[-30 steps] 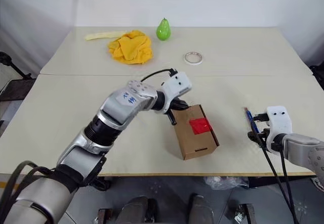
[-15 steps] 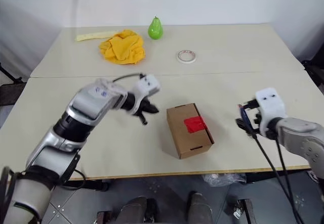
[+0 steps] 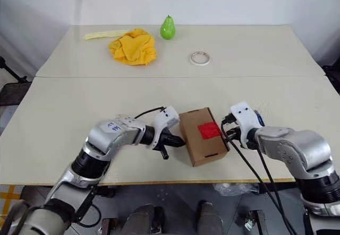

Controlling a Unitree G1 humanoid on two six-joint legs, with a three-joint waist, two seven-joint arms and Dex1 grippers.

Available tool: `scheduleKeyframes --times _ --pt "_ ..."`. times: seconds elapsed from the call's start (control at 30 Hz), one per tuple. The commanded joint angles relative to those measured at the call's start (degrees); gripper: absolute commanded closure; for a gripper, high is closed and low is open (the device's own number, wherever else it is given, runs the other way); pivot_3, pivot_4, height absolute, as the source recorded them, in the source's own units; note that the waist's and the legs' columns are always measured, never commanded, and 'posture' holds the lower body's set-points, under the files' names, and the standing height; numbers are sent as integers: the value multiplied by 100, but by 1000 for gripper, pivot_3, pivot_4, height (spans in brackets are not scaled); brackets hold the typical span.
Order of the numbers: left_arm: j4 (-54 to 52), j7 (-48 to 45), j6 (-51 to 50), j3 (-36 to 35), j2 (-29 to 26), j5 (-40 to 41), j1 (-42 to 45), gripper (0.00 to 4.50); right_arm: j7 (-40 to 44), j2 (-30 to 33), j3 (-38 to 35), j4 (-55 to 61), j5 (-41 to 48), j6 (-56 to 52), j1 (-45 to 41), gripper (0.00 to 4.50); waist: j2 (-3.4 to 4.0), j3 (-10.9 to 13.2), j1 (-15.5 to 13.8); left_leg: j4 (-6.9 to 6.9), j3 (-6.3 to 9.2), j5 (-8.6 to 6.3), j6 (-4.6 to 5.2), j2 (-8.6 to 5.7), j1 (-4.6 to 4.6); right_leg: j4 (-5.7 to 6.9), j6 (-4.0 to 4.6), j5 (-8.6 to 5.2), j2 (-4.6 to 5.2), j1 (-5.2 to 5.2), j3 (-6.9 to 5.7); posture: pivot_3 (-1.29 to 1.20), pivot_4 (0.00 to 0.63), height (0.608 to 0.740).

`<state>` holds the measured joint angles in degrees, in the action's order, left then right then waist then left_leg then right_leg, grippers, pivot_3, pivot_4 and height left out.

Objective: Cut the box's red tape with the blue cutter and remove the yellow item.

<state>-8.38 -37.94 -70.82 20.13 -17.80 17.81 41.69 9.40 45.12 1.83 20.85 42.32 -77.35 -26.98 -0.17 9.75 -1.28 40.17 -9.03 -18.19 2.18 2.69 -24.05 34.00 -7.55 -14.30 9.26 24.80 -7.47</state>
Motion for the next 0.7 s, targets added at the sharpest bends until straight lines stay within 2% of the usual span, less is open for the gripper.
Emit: scheduleKeyframes --times 0.03,0.7 --pt "26 98 356 -6 26 -71 65 4500 -8 -362 -120 260 3 -330 -113 4479 0 0 2 1 2 0 0 1 1 0 1 1 0 -2 -2 0 150 740" --pt "738 43 1006 259 -193 -411 400 4500 155 -1413 -120 252 -634 -990 -563 4479 1 -1 135 -1 2 3 -2 0 2 10 3 1 0 0 -2 0 150 740"
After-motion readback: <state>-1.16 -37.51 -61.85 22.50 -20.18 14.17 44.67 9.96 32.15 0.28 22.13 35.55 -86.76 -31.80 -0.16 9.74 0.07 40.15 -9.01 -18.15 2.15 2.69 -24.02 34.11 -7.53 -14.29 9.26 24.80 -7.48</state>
